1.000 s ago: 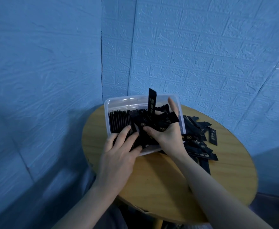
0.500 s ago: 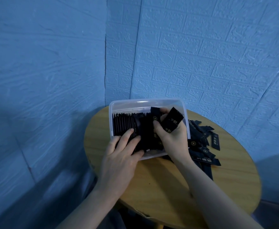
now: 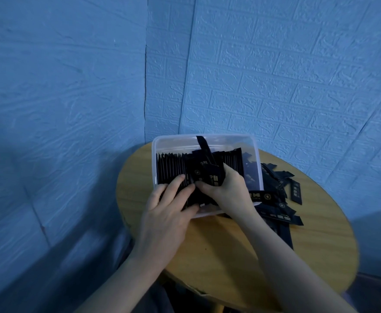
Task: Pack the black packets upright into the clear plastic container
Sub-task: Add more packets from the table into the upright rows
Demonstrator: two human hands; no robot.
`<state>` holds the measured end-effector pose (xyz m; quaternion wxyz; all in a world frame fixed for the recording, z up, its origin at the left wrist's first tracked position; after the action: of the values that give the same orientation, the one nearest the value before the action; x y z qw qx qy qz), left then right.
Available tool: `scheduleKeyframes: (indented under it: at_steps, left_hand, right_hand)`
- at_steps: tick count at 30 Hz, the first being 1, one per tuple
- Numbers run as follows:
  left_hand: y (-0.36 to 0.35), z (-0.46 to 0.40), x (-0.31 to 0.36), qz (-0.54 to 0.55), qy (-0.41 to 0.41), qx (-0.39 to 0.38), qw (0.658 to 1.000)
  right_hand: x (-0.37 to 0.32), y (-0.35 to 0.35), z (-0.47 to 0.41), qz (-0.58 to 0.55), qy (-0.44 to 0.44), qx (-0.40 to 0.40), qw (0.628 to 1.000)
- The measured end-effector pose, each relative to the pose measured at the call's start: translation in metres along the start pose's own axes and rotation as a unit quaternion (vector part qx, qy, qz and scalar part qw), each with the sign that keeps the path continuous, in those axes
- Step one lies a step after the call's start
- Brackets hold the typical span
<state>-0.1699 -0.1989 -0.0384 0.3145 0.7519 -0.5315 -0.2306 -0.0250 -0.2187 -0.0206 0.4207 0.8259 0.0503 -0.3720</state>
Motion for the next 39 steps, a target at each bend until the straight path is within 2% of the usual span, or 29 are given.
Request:
scheduleKeyframes:
  at_steps: [5, 12, 17, 25, 31, 39]
  left_hand:
    - [0.0, 0.0, -0.001, 0.013, 0.01, -0.016, 1.0]
    - [-0.003, -0.001, 0.0, 0.019, 0.006, -0.037, 0.999]
    - [-0.001, 0.0, 0.0, 0.014, -0.004, -0.016, 1.0]
    - [-0.006, 0.0, 0.001, -0.005, -0.008, -0.06, 0.998]
    - [-0.009, -0.001, 0.011, -0.089, -0.065, -0.045, 0.993]
    - [-0.01, -0.002, 0.014, -0.106, -0.077, -0.055, 0.99]
  right_hand:
    - [0.004, -0.001, 0.006, -0.004, -0.004, 0.008, 1.0]
    - [0.017, 0.006, 0.012, -0.169, -0.059, 0.039, 0.983]
    - [0.012, 0.004, 0.014, -0.234, -0.055, 0.007, 0.971]
    - [0.017, 0.003, 0.016, -0.225, -0.071, 0.029, 0.971]
    - [0.018, 0.013, 0.02, -0.298, -0.072, 0.053, 0.95]
    - [0.018, 0.009, 0.022, -0.303, -0.061, 0.043, 0.95]
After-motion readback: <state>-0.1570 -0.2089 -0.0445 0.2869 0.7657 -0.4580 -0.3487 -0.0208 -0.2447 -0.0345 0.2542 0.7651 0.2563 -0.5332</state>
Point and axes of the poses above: each hand's wrist, its own z-axis away from the middle knuckle, its own y-axis out of the back of the hand, x = y × z, the point moved 8 cm from there along -z, towards the middle knuckle, and after that the axes turned 5 degrees about z, right-handed, at the moved point
